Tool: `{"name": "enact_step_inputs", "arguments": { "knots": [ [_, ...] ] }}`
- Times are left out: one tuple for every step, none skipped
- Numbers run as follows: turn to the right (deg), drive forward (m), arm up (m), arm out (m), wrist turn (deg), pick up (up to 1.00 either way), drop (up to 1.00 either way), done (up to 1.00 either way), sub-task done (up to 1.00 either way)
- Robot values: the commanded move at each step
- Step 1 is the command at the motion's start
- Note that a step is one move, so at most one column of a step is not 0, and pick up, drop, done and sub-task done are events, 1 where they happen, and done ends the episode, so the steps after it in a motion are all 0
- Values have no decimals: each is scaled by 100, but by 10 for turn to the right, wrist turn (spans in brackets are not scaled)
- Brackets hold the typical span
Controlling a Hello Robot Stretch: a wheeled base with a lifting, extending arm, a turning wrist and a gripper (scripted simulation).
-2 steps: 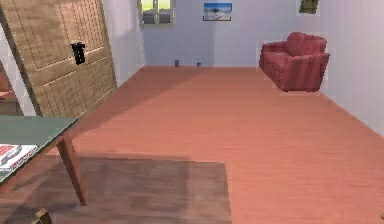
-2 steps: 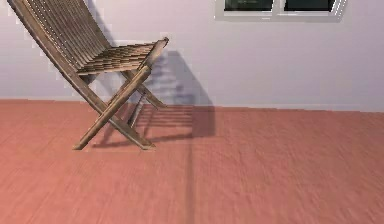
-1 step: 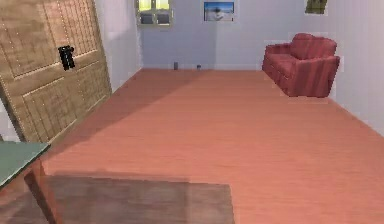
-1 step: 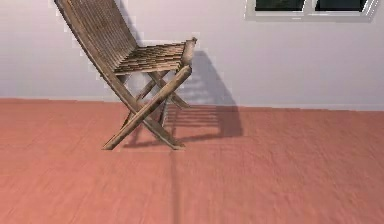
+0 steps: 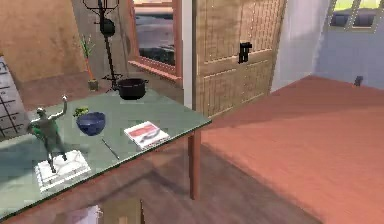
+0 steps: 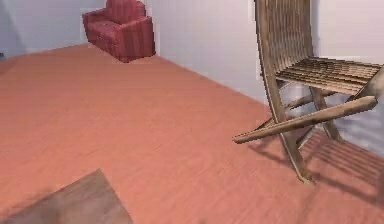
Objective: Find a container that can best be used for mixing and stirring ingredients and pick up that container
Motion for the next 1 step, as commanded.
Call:
{"name": "enact_step_inputs", "arguments": {
  "knots": [
    [-450, 0, 0, 0, 0, 0, 0, 0, 0]
  ]
}}
